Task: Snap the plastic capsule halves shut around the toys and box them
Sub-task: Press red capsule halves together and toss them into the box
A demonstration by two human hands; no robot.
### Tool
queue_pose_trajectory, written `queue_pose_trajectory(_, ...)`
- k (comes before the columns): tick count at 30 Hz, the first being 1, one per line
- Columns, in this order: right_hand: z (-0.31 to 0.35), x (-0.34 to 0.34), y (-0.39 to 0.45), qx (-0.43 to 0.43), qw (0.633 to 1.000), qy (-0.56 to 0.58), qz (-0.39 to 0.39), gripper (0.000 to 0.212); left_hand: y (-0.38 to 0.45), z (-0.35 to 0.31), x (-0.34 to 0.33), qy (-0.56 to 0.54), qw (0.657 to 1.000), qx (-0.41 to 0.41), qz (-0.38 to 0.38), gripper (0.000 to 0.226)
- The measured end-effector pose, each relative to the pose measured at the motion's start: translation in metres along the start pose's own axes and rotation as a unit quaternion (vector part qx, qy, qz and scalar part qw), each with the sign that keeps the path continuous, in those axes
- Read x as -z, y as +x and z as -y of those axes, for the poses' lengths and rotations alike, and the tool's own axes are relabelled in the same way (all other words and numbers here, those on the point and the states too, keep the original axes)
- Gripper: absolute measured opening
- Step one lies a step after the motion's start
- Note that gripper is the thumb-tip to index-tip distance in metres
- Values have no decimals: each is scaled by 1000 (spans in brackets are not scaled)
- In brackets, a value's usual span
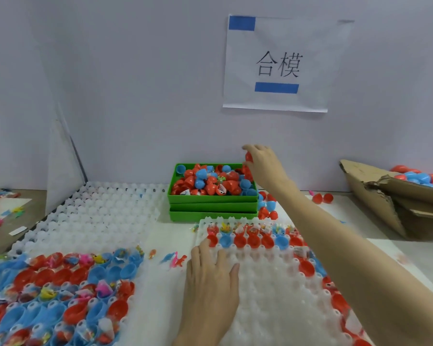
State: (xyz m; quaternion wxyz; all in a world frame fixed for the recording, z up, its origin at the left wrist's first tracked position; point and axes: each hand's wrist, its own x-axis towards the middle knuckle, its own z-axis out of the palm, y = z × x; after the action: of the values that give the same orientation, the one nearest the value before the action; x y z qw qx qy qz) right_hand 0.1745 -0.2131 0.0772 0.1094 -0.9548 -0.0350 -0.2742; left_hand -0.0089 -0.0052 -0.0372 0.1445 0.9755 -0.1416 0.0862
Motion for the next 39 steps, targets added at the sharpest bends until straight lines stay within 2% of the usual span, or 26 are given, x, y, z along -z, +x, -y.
queue_pose_trajectory(3, -42, 37, -9, -57, 997, -44, -41, 36, 1, 1, -4, 5, 1000, 3, -1, 43)
queue_pose_trajectory(7, -117, 91, -27, -194, 964, -182, -7, 19, 2, -2, -3, -9, 1000, 10, -3, 38)
queue_pose_trajectory(11, -152, 112, -51, -275, 941, -192, 46, 16, 4, -3, -1, -21, 999, 33, 8, 41)
queue_pose_trajectory(13, -152, 113, -64, -287, 942, -172, 41, 18, 4, -2, 0, -18, 999, 32, 11, 42)
queue_pose_trajectory(16, -125, 111, -89, -283, 955, -84, 8, 18, 3, -1, 0, -16, 999, 29, 22, 46)
queue_pose_trajectory(18, -93, 104, -116, -237, 971, -18, 10, 15, 2, 1, 0, -12, 999, 25, 25, 48)
queue_pose_trajectory(20, -56, 93, -146, -185, 982, 29, 14, 21, 2, 1, 0, -14, 999, 24, 26, 49)
queue_pose_trajectory(24, 6, 78, -202, -145, 978, 145, 40, 23, 1, 2, 1, -20, 999, 20, 24, 48)
queue_pose_trajectory(27, 28, 71, -227, -141, 968, 207, 18, 20, 2, 2, 0, -32, 999, 16, 21, 48)
queue_pose_trajectory(32, 36, 64, -242, -124, 966, 226, 11, 21, 4, 4, 0, -62, 998, 11, 8, 45)
queue_pose_trajectory(39, 32, 57, -248, -131, 954, 263, 54, 22, 1, -2, 6, -118, 991, -12, -59, 40)
